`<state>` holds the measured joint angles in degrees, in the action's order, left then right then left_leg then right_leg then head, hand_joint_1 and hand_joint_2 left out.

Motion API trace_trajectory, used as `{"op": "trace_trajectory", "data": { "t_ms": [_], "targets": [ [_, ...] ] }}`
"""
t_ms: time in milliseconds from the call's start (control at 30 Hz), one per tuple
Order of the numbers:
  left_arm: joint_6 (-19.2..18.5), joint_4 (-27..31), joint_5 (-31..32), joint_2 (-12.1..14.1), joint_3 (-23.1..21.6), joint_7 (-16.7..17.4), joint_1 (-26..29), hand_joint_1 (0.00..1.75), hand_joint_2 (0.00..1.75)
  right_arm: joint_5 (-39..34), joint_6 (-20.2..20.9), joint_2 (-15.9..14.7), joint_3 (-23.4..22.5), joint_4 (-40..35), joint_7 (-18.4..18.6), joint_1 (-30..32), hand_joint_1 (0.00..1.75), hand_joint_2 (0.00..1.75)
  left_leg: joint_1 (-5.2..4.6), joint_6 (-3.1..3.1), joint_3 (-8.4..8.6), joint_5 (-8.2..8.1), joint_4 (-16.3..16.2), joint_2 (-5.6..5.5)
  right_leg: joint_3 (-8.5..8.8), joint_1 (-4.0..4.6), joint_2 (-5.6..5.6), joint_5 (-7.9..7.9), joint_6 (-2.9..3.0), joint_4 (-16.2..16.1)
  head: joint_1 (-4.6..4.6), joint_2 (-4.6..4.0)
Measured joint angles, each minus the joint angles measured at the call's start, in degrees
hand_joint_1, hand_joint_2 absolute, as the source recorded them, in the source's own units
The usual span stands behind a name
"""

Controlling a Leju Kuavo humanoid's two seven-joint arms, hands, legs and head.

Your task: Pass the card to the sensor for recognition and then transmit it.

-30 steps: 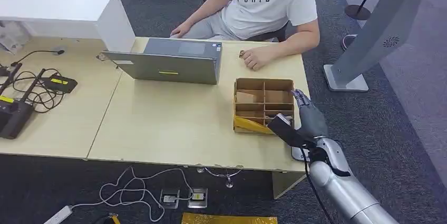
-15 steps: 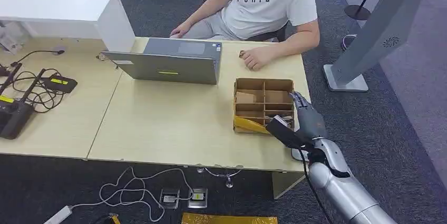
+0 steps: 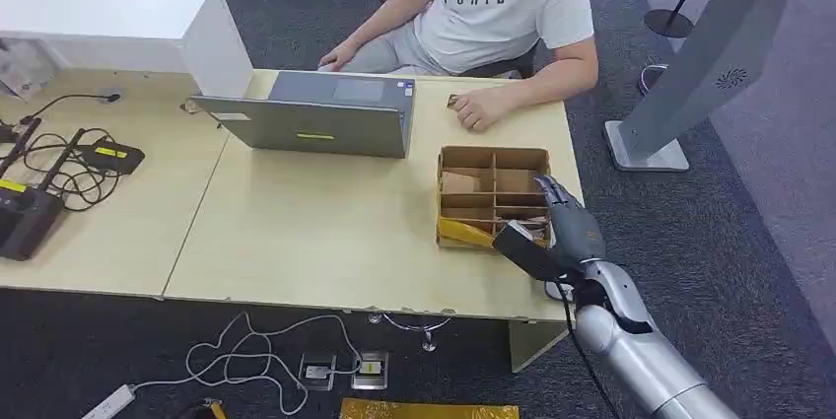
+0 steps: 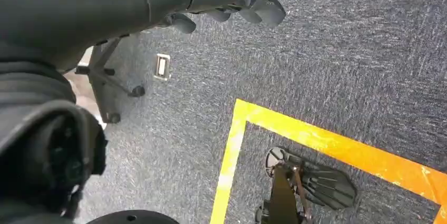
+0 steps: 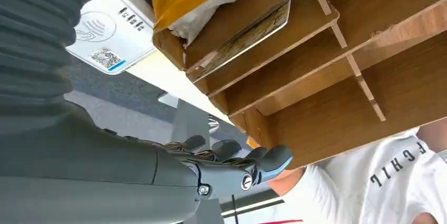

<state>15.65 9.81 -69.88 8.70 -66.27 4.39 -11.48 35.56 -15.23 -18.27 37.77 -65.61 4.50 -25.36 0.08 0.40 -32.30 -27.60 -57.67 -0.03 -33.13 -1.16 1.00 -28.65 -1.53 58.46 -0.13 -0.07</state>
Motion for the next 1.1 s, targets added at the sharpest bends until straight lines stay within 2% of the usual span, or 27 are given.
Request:
{"op": "trace_trajectory", "data": {
  "t_ms": [400,933,1000,1033,1100],
  "targets": [
    [0.0,0.0,0.0,0.0,0.0,0.0,0.1,0.00,0.00,0.0,0.2,0.3,0.0,-0.2,0.2,0.6,0.00,1.75,0.00,0.00,0.00,0.00,0.0,0.00,0.00,0.00,0.00,0.00,0.00,0.0,0.00,0.02],
    [0.0,0.0,0.0,0.0,0.0,-0.4,0.8,0.00,0.00,0.1,1.5,-0.3,-0.3,-5.6,2.5,3.2,0.00,1.75,0.00,0.00,0.00,0.00,0.0,0.01,0.00,0.00,-0.01,0.00,0.00,0.0,0.00,0.00],
    [0.0,0.0,0.1,0.0,0.0,-0.4,0.8,0.00,0.00,0.2,1.5,-0.4,-0.3,-6.2,2.5,3.5,0.14,1.75,0.00,0.00,0.00,0.00,0.0,0.01,-0.01,0.00,-0.01,0.00,0.00,0.0,0.00,0.00],
    [0.0,0.0,0.1,0.0,0.0,-0.4,0.8,0.00,0.00,0.3,1.6,-0.5,-0.3,-6.3,2.6,3.5,1.48,1.75,0.00,0.00,0.00,0.00,0.0,0.01,-0.01,0.00,-0.02,0.00,0.00,0.0,0.00,0.00],
    [0.0,0.0,0.2,0.0,0.0,-0.4,0.8,0.00,0.00,0.8,1.9,-0.6,-0.3,-6.8,3.0,3.6,1.52,1.75,0.00,0.00,0.01,0.00,0.0,0.02,-0.01,0.00,-0.03,0.00,0.00,0.0,-0.02,0.00]
  ]
}}
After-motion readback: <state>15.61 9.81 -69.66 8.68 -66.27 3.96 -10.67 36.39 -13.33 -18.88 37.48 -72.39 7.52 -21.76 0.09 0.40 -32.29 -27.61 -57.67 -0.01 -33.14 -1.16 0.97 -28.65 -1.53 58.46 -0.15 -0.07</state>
